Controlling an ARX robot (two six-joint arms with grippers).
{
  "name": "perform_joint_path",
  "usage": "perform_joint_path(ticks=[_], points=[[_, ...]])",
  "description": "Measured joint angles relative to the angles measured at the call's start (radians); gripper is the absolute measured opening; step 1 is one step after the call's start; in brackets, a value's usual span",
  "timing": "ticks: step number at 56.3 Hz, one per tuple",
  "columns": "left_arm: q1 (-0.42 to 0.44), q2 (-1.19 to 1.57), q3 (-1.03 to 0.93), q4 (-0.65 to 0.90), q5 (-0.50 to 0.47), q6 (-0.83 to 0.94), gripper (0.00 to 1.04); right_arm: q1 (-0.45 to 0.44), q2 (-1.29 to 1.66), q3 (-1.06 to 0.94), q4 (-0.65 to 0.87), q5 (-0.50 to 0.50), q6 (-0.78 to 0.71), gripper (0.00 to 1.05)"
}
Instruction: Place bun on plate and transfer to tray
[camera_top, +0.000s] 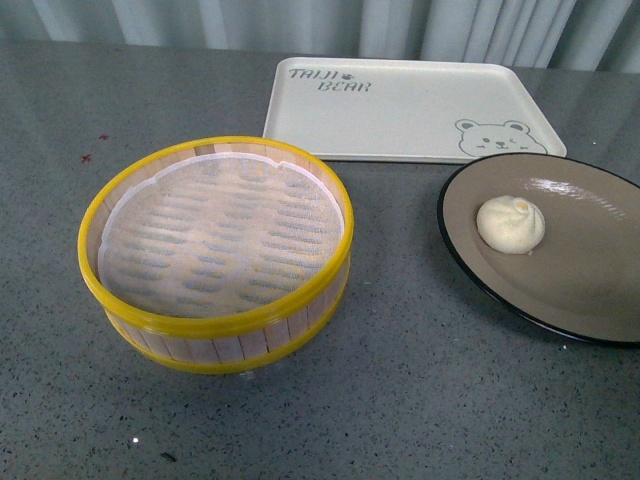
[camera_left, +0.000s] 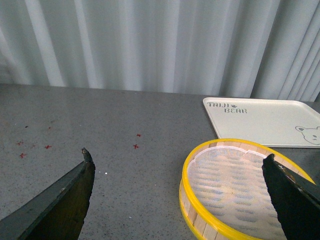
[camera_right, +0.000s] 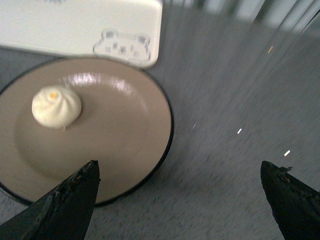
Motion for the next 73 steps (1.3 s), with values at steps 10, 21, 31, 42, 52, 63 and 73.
perform_joint_path(ticks=[10, 21, 31, 42, 52, 63, 73], points=[[0.000, 0.000, 0.000, 0.000, 0.000, 0.000, 0.98, -0.074, 0.309, 0.177, -0.127, -0.154, 0.074, 0.96], [0.000, 0.000, 0.000, 0.000, 0.000, 0.000, 0.98, -0.101, 0.568, 0.407, -0.351, -0.270, 0.124, 0.96], [0.000, 0.000, 0.000, 0.000, 0.000, 0.000, 0.98, -0.106, 0.698, 0.503, -0.436, -0.298, 0.166, 0.96], [0.000, 0.000, 0.000, 0.000, 0.000, 0.000, 0.98, -0.109, 0.814, 0.573, -0.458, -0.406, 0.279, 0.96], [0.000, 0.000, 0.000, 0.000, 0.000, 0.000, 0.98, -0.085, 0.895, 0.612, -0.420, -0.456, 0.411, 0.96], [0.000, 0.000, 0.000, 0.000, 0.000, 0.000, 0.98, -0.053, 0.960, 0.652, -0.391, -0.496, 0.533, 0.96], [0.000, 0.000, 0.000, 0.000, 0.000, 0.000, 0.98, -0.042, 0.994, 0.698, -0.416, -0.468, 0.588, 0.80]])
